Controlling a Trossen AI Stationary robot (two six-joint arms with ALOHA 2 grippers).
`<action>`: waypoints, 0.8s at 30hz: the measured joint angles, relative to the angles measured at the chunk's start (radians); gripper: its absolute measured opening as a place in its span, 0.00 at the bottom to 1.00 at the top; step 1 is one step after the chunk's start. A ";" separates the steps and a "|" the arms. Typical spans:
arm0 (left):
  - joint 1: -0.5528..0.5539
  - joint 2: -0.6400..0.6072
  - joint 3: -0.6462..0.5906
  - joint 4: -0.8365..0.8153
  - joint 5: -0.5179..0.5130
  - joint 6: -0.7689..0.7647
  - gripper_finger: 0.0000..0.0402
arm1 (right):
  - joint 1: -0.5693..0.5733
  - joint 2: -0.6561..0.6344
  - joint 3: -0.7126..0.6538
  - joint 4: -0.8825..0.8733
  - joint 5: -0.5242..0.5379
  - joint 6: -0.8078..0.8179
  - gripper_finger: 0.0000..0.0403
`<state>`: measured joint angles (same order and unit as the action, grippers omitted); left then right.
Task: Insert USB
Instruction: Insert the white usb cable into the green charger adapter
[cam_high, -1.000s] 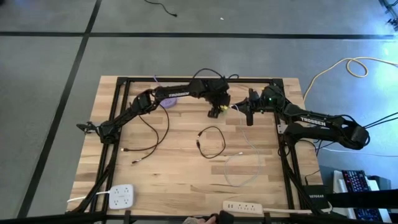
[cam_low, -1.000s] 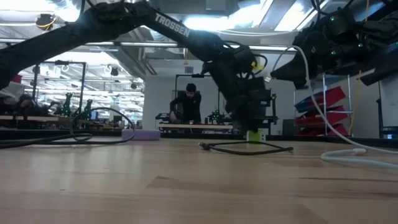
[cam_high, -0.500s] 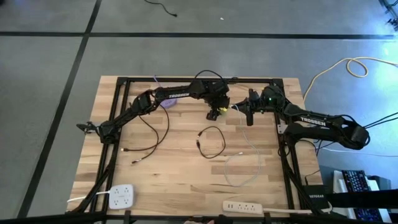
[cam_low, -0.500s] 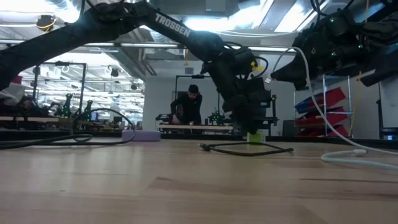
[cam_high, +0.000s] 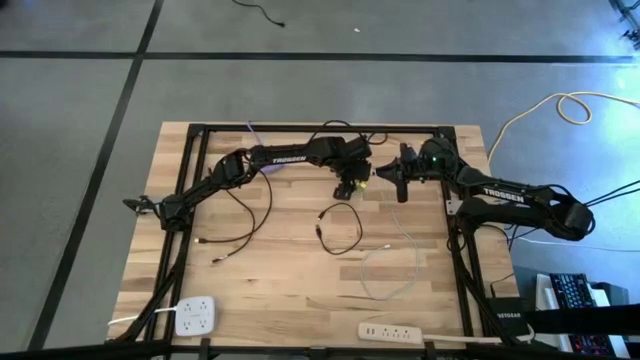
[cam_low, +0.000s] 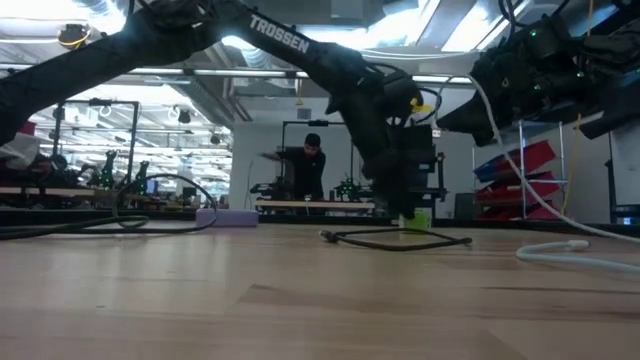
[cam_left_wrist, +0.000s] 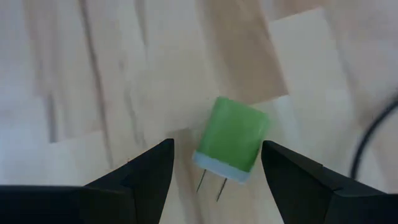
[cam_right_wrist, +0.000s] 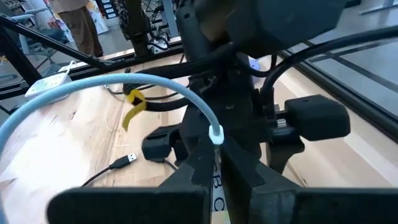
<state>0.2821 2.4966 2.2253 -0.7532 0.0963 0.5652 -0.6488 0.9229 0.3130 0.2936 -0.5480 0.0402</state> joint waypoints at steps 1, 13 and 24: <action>-0.001 0.000 0.000 0.009 0.000 0.008 0.57 | 0.000 0.000 0.000 0.000 -0.003 0.000 0.00; 0.008 -0.001 -0.010 0.010 0.103 0.038 0.57 | 0.000 0.001 0.000 -0.008 -0.022 -0.007 0.00; 0.013 -0.001 -0.012 0.026 0.102 0.066 0.57 | 0.000 0.002 0.000 -0.029 -0.027 -0.023 0.00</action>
<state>0.2949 2.4954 2.2135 -0.7271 0.1982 0.6308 -0.6483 0.9245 0.3134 0.2648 -0.5754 0.0177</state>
